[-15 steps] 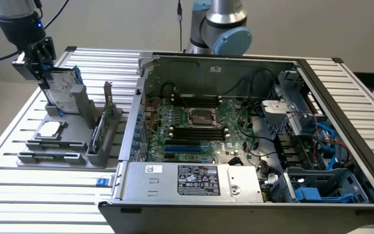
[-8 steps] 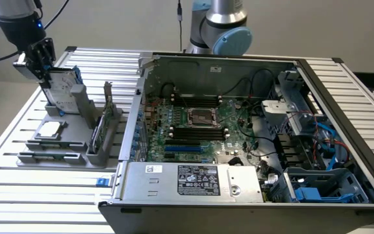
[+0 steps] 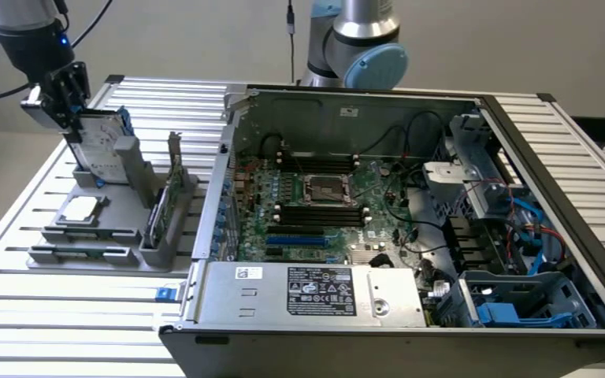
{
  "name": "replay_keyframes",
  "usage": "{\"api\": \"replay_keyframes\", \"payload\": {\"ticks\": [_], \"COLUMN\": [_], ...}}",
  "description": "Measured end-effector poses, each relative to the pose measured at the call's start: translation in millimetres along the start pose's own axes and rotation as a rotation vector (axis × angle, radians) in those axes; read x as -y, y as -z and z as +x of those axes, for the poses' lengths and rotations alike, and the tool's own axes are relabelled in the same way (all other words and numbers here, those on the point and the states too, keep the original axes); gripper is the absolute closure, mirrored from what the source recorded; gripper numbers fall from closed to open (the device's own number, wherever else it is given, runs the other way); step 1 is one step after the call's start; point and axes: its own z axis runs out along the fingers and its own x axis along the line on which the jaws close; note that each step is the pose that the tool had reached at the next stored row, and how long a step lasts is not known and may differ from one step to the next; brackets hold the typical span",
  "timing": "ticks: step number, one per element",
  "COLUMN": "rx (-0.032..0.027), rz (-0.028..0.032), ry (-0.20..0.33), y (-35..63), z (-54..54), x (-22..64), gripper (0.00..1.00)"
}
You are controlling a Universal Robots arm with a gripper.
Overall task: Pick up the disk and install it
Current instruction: 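Pick up the disk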
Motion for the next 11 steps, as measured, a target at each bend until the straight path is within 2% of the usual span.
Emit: {"api": "replay_keyframes", "payload": {"ticks": [11], "rx": [0.0], "rz": [-0.006], "ry": [-0.016], "y": [-1.0], "z": [-0.1], "x": [0.0], "gripper": [0.55]}}
